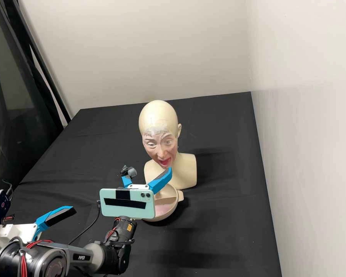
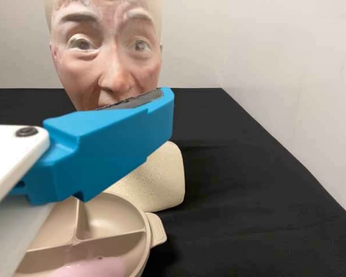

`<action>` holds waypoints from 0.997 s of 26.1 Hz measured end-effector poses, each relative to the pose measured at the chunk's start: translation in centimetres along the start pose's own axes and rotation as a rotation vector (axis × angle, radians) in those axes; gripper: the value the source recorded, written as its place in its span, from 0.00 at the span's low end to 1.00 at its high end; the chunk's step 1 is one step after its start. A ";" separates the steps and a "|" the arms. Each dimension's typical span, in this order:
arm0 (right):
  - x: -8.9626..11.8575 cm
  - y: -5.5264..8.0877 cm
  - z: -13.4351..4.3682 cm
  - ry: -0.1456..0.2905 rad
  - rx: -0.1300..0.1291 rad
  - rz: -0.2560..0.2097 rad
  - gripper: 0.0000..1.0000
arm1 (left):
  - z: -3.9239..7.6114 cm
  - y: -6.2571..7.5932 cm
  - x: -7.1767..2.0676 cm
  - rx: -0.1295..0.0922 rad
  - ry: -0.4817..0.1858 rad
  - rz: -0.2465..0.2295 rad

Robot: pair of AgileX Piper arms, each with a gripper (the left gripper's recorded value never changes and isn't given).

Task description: Feed the grandma with a spoon

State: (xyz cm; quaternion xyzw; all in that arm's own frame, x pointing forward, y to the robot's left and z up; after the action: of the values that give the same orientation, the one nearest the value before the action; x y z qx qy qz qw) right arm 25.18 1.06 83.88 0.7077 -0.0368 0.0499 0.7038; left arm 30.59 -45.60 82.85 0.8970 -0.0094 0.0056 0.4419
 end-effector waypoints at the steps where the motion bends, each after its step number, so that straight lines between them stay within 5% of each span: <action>1: 0.0 0.0 0.0 0.000 0.000 0.000 0.00 | 0.0 0.0 0.00 0.000 0.000 0.000; 26: 0.1 -0.4 -0.3 0.016 0.003 -0.013 0.00 | 0.0 0.0 0.00 0.000 0.000 0.000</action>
State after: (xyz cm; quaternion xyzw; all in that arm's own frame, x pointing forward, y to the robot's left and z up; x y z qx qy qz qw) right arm 25.30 1.31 83.45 0.7084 -0.0266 0.0511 0.7034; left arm 30.59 -45.60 82.85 0.8970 -0.0094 0.0056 0.4419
